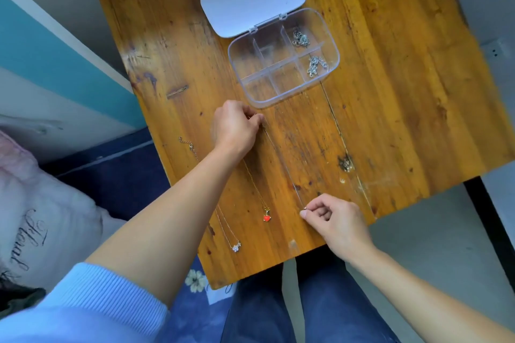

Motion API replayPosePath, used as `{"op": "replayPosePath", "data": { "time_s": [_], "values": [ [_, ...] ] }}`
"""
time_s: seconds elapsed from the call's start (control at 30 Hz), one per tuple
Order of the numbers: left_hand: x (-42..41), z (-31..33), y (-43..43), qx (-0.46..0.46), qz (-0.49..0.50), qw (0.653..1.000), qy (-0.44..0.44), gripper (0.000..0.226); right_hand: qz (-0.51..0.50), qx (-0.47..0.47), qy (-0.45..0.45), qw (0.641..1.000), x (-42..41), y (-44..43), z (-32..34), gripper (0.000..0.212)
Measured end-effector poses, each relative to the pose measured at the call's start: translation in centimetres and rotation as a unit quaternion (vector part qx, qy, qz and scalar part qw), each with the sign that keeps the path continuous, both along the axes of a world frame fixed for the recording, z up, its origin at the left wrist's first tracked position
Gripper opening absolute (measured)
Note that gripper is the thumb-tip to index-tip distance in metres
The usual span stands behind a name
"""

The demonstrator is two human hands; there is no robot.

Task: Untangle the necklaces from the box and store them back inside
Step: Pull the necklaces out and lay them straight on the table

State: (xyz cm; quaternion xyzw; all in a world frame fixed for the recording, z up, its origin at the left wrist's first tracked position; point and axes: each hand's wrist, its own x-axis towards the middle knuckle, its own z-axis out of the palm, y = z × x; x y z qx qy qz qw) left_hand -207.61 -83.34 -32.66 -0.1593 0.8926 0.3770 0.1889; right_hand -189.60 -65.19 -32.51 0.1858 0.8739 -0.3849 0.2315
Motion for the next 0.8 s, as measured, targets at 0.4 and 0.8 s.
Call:
{"op": "replayPosePath", "data": {
  "time_s": [0.4,0.8],
  "values": [
    [-0.3,0.8,-0.2,-0.025,0.054,0.998,0.034,0.013,0.042,0.027,0.011,0.999,-0.6,1.2,0.5,0.014],
    [-3.7,2.1,1.7,0.042,0.134,0.990,0.020,0.036,0.129,0.124,0.182,0.967,-23.5,4.7,6.3,0.017]
  ]
}}
